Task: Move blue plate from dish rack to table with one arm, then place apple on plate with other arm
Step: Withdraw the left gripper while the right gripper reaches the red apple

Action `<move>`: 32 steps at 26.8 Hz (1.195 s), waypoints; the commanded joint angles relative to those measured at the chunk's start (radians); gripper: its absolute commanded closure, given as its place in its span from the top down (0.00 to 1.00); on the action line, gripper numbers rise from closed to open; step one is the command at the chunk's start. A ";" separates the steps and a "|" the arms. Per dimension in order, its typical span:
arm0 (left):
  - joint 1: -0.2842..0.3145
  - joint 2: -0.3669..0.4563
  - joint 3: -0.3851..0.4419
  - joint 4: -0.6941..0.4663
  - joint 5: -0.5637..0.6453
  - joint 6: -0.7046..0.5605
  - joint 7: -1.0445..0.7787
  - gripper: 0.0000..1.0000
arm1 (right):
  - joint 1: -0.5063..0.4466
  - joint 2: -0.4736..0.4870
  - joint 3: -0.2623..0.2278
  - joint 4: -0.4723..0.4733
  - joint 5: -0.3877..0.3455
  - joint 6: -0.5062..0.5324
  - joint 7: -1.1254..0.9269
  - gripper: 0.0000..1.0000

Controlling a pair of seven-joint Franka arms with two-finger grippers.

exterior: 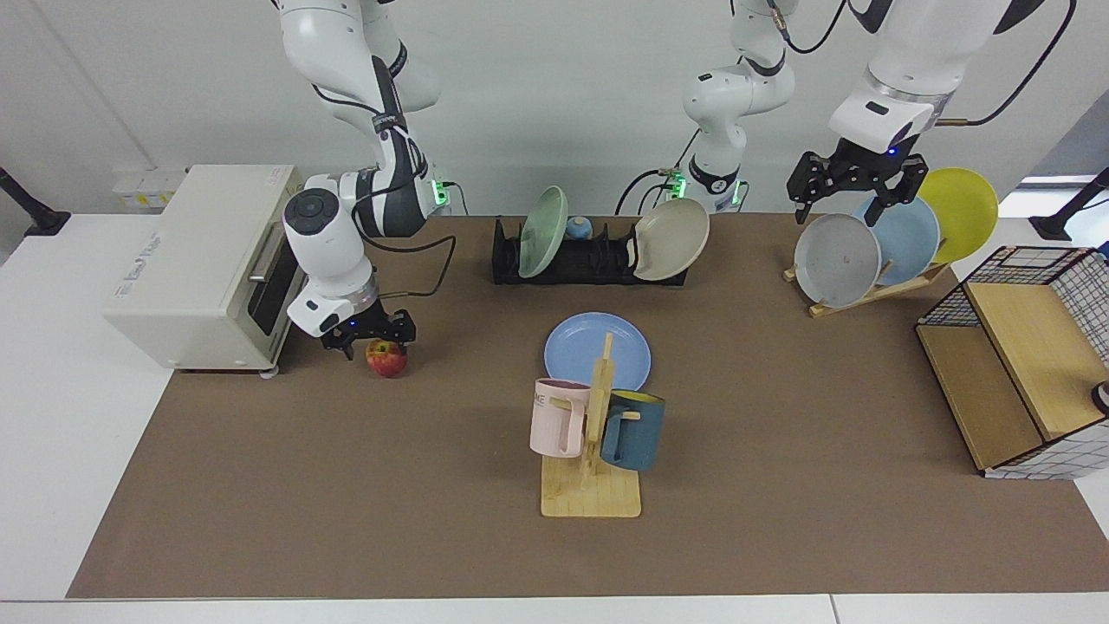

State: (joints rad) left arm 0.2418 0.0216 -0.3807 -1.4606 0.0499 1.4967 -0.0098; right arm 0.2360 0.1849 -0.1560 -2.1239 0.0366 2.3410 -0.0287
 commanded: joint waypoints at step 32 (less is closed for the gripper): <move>0.016 -0.015 0.025 -0.004 0.016 -0.015 -0.010 1.00 | 0.225 -0.148 0.000 0.127 0.060 -0.215 0.214 0.00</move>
State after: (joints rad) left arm 0.2558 0.0216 -0.3535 -1.4606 0.0508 1.4963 -0.0100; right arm 0.3453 0.0620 -0.1531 -1.9957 0.0867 2.1306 0.0636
